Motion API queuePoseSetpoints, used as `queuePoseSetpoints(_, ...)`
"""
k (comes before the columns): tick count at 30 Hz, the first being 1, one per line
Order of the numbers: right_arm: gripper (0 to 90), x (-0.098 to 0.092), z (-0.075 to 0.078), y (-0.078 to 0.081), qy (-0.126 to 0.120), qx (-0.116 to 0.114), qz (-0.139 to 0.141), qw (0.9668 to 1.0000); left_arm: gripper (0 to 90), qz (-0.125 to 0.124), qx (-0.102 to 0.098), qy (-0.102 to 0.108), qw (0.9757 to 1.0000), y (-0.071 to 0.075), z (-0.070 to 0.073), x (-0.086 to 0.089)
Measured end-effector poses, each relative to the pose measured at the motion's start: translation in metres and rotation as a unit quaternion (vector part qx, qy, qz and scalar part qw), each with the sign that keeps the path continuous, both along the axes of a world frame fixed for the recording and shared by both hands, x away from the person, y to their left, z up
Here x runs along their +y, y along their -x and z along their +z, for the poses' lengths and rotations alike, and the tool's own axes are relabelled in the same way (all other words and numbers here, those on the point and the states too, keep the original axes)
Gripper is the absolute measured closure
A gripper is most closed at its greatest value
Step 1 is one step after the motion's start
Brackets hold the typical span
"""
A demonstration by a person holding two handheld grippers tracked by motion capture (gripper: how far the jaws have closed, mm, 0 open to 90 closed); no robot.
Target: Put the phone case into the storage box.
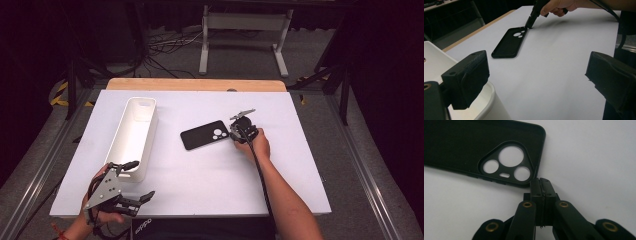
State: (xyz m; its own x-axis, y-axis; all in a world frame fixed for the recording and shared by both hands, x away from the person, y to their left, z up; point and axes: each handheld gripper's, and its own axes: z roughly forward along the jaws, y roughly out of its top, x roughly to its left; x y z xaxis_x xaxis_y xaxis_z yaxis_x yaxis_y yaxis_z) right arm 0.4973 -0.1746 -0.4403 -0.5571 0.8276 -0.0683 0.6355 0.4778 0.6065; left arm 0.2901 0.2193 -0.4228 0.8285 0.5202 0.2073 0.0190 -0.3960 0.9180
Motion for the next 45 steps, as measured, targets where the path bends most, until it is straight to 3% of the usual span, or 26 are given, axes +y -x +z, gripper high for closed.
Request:
queuePoseSetpoints(3,90.0,0.001,0.000,-0.001,0.004,0.000,-0.002,1.0000,5.5,-0.002,0.002,0.000,1.0000,-0.001,0.000,0.002)
queuePoseSetpoints(9,90.0,-0.003,0.005,0.004,0.008,0.020,-0.005,0.9998,5.5,-0.003,0.002,0.000,1.0000,0.000,0.000,0.001)
queuePoseSetpoints(12,90.0,0.001,0.008,0.008,0.008,0.032,0.019,0.9993,5.6,-0.003,0.000,-0.002,1.0000,0.000,0.000,0.001)
queuePoseSetpoints(14,90.0,0.008,0.007,0.009,0.021,0.033,0.032,0.9987,5.6,-0.002,0.002,-0.001,1.0000,0.000,0.000,0.001)
queuePoseSetpoints(19,90.0,0.012,0.005,0.006,0.023,0.034,0.033,0.9986,5.6,-0.001,0.005,0.000,1.0000,0.000,0.000,0.000)
queuePoseSetpoints(23,90.0,0.013,0.005,-0.005,0.021,0.033,0.027,0.9989,5.7,-0.001,0.004,-0.001,1.0000,-0.001,0.000,0.002)
queuePoseSetpoints(30,90.0,0.014,0.003,-0.019,0.028,0.006,0.028,0.9992,5.8,0.000,0.010,0.005,0.9999,-0.002,-0.001,0.003)
queuePoseSetpoints(38,88.4,0.016,0.004,-0.038,0.015,0.015,0.023,0.9995,5.8,-0.002,0.013,0.005,0.9999,-0.004,-0.001,0.004)
queuePoseSetpoints(40,87.9,0.018,0.004,-0.044,0.002,0.020,0.023,0.9995,5.8,-0.003,0.013,0.003,0.9999,-0.005,-0.001,0.006)
queuePoseSetpoints(45,86.1,0.027,0.004,-0.054,0.012,0.014,0.033,0.9993,5.8,-0.002,0.018,0.005,0.9998,-0.007,-0.001,0.007)
